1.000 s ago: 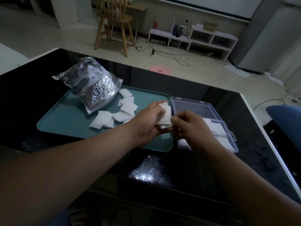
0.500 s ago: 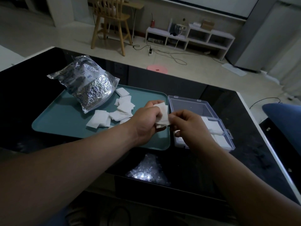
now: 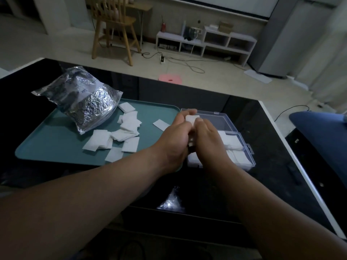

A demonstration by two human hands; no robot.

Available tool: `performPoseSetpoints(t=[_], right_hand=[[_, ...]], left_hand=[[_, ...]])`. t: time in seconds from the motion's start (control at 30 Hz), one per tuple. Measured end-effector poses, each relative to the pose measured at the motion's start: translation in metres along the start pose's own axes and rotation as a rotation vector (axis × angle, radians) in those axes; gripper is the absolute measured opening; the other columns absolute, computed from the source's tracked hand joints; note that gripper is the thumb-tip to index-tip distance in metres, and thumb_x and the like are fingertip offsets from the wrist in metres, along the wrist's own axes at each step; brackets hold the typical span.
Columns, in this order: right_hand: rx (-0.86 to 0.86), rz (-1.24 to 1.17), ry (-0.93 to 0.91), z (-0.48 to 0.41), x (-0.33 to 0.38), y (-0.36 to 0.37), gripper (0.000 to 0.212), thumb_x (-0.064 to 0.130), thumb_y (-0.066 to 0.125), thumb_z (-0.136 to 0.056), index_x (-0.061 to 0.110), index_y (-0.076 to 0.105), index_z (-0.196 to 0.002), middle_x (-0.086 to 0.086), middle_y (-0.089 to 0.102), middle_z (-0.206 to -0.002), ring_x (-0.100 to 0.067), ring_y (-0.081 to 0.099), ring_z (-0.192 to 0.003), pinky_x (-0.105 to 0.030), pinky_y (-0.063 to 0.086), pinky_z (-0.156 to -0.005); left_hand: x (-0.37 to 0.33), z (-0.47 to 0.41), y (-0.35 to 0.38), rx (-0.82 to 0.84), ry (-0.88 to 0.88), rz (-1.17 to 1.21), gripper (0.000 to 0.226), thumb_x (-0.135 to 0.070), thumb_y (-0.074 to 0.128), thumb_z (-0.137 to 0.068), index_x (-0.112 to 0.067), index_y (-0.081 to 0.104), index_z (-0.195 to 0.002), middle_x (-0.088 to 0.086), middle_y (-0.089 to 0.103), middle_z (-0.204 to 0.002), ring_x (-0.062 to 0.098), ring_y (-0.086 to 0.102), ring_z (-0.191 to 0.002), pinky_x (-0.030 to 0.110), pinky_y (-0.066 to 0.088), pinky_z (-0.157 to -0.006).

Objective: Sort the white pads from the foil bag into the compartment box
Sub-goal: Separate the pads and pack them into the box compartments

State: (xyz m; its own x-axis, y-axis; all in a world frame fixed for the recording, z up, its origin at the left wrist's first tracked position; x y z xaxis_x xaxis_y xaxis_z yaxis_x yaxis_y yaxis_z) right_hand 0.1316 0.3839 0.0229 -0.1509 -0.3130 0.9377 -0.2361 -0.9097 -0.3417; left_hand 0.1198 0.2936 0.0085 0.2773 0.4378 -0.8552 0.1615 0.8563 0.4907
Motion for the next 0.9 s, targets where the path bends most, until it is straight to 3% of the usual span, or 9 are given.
performPoseSetpoints(t=[0.1, 0.17, 0.27, 0.43, 0.57, 0.63, 0.8, 0.9], right_hand=[[-0.008, 0.006, 0.010, -0.001, -0.001, -0.002, 0.031, 0.032, 0.038, -0.106, 0.018, 0.066, -0.106, -0.004, 0.070, -0.098, -0.018, 0.067, -0.094, -0.036, 0.053, -0.074], [-0.022, 0.010, 0.008, -0.002, 0.000, -0.005, 0.028, 0.025, 0.038, -0.104, 0.013, 0.063, -0.103, -0.006, 0.068, -0.096, -0.019, 0.065, -0.091, -0.033, 0.049, -0.066], [-0.019, -0.012, 0.012, -0.003, -0.001, -0.008, 0.027, 0.019, 0.037, -0.101, 0.010, 0.062, -0.105, -0.009, 0.069, -0.097, -0.021, 0.067, -0.092, -0.037, 0.055, -0.067], [0.002, 0.028, -0.030, -0.003, 0.005, -0.012, 0.032, 0.022, 0.034, -0.105, 0.014, 0.062, -0.117, -0.005, 0.066, -0.100, -0.015, 0.064, -0.092, -0.030, 0.049, -0.064], [-0.008, 0.022, -0.019, -0.005, 0.003, -0.022, 0.028, 0.029, 0.043, -0.102, 0.013, 0.062, -0.112, -0.009, 0.069, -0.105, -0.027, 0.067, -0.101, -0.052, 0.058, -0.088], [-0.024, 0.068, -0.037, -0.007, 0.004, -0.030, 0.019, 0.028, 0.049, -0.102, 0.017, 0.064, -0.107, -0.006, 0.071, -0.100, -0.025, 0.070, -0.096, -0.057, 0.059, -0.088], [-0.025, 0.091, -0.081, -0.016, 0.007, -0.061, 0.012, 0.028, 0.063, -0.101, 0.022, 0.073, -0.105, 0.003, 0.076, -0.094, -0.012, 0.073, -0.089, -0.038, 0.062, -0.085], [-0.051, 0.095, -0.067, -0.028, 0.006, -0.096, 0.010, 0.024, 0.064, -0.101, 0.022, 0.073, -0.103, 0.002, 0.075, -0.097, -0.013, 0.072, -0.091, -0.032, 0.059, -0.080]], left_hand=[[0.001, -0.001, 0.002, -0.049, 0.031, -0.015, 0.027, -0.010, 0.040, -0.102, -0.023, 0.055, -0.120, 0.011, 0.065, -0.106, 0.021, 0.065, -0.092, 0.029, 0.055, -0.062], [0.000, -0.002, 0.004, -0.064, 0.046, -0.017, 0.031, -0.012, 0.039, -0.101, -0.027, 0.052, -0.125, 0.010, 0.063, -0.102, 0.018, 0.064, -0.083, 0.028, 0.053, -0.055], [-0.002, -0.002, 0.013, -0.041, 0.076, -0.092, 0.035, -0.014, 0.038, -0.101, -0.033, 0.050, -0.129, 0.007, 0.062, -0.097, 0.012, 0.063, -0.075, 0.024, 0.051, -0.052], [-0.004, -0.004, 0.017, -0.099, 0.125, -0.244, 0.023, -0.009, 0.039, -0.100, -0.014, 0.052, -0.118, 0.013, 0.063, -0.105, 0.014, 0.061, -0.086, 0.021, 0.050, -0.057], [-0.008, -0.007, 0.022, -0.155, 0.140, -0.273, 0.024, -0.009, 0.040, -0.098, -0.017, 0.051, -0.119, 0.009, 0.062, -0.108, 0.017, 0.063, -0.091, 0.028, 0.051, -0.066], [-0.008, -0.011, 0.023, -0.187, 0.145, -0.267, 0.023, -0.010, 0.042, -0.098, -0.017, 0.051, -0.118, 0.009, 0.062, -0.108, 0.018, 0.063, -0.092, 0.032, 0.054, -0.069], [-0.005, -0.022, 0.035, -0.173, 0.183, -0.359, 0.017, -0.018, 0.050, -0.097, -0.024, 0.053, -0.113, 0.008, 0.062, -0.112, 0.028, 0.064, -0.106, 0.050, 0.059, -0.088], [-0.004, -0.031, 0.056, -0.100, 0.246, -0.475, 0.031, -0.017, 0.050, -0.103, -0.024, 0.046, -0.133, 0.000, 0.056, -0.119, 0.021, 0.058, -0.108, 0.036, 0.055, -0.091]])
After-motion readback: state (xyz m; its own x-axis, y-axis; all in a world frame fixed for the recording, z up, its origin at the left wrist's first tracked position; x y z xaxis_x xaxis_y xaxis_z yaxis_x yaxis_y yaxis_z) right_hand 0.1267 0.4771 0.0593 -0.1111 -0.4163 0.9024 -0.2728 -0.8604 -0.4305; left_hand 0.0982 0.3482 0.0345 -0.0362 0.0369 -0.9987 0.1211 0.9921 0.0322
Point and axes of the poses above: each hand's wrist, its own z-axis away from the middle knuckle, its own y-axis out of the palm, x = y × z, the point moved 9 cm from there along -z, towards the middle knuckle
